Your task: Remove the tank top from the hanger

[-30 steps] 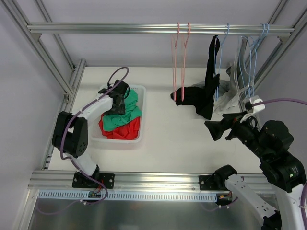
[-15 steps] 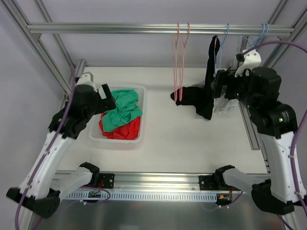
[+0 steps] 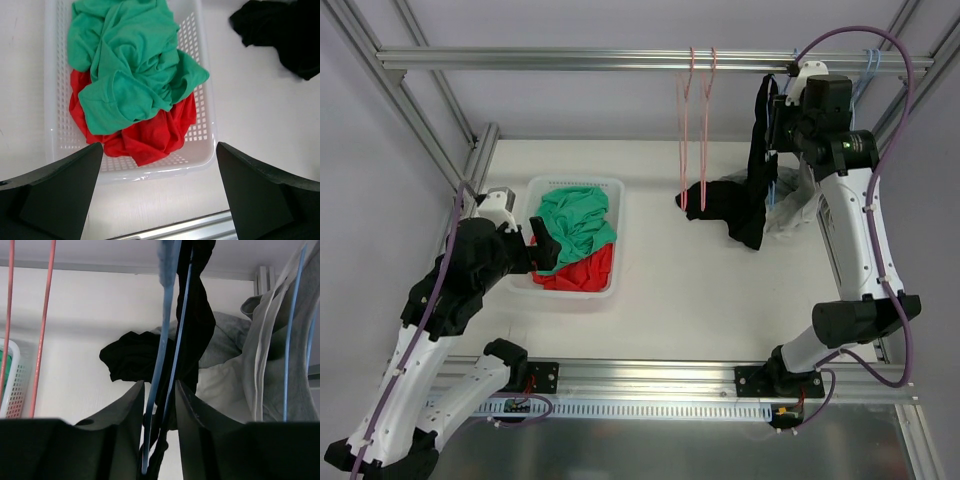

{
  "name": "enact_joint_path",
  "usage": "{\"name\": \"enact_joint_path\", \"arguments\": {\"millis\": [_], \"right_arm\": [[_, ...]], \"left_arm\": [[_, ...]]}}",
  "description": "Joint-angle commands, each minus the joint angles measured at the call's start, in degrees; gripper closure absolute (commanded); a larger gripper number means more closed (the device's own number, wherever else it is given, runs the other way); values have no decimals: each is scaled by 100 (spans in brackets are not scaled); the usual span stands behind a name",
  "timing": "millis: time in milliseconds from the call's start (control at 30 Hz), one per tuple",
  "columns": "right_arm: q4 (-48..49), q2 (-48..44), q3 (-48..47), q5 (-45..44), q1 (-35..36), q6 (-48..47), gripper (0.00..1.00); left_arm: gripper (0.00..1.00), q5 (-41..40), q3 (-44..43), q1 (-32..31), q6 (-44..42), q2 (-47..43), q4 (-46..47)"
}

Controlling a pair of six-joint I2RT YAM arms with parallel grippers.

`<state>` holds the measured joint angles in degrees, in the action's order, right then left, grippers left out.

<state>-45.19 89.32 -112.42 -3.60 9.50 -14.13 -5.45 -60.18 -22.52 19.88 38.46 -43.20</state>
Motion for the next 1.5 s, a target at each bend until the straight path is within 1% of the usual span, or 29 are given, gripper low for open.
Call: {"name": "enact_joint_path", "arguments": {"millis": [0, 67, 133, 267, 367, 667, 867, 967, 1000, 1133, 1233, 1267, 1333, 1367, 1400, 1467], "right_arm": [[387, -108, -342, -35, -9, 51, 67], [449, -90, -324, -106, -9, 94, 79], [510, -99, -289, -133, -9, 165, 87], [722, -327, -122, -106, -9, 349, 90], [889, -476, -26, -132, -9, 420, 100], [1846, -802, 598, -36, -36, 446, 100], [2023, -1214, 905, 157, -44, 569, 100], [2146, -1627, 1371, 236, -36, 596, 100], [2259, -1750, 1677, 254, -36, 604, 100], [2418, -2321, 2276, 298, -44, 569, 100], [2392, -2682, 2679, 500, -36, 543, 100], [2383, -2918, 2795, 483, -36, 552, 100], [2322, -3182, 3171, 491, -44, 587, 100], [2252, -3323, 3287, 561, -44, 596, 100], [1990, -3612, 3375, 596, -36, 630, 100], [1524, -3894, 3498, 754, -36, 753, 100]], "left_arm": [[2, 185, 129, -24, -221, 83, 5], [1, 185, 165, -24, -230, 135, 5], [1, 176, 200, -24, -221, 153, 13], [1, 167, 235, -24, -221, 206, 22], [1, 159, 296, -24, -195, 232, 31], [1, 124, 446, -24, -204, 232, 75], [1, 150, 481, -24, -204, 224, 110], [1, 308, 394, -24, -178, 171, 154], [1, 334, 332, -24, -143, 110, 180], [1, 1140, 174, -24, -195, -399, 706], [1, 1572, -107, -24, -221, -401, 883], [1, 1904, -221, -24, -213, -374, 1075], [1, 2275, -336, -24, -134, -287, 1357], [1, 2694, -388, -15, -81, -251, 1541], [1, 2899, -476, -24, -20, -207, 1995], [1, 3251, -608, -50, 174, 56, 2463]]}}
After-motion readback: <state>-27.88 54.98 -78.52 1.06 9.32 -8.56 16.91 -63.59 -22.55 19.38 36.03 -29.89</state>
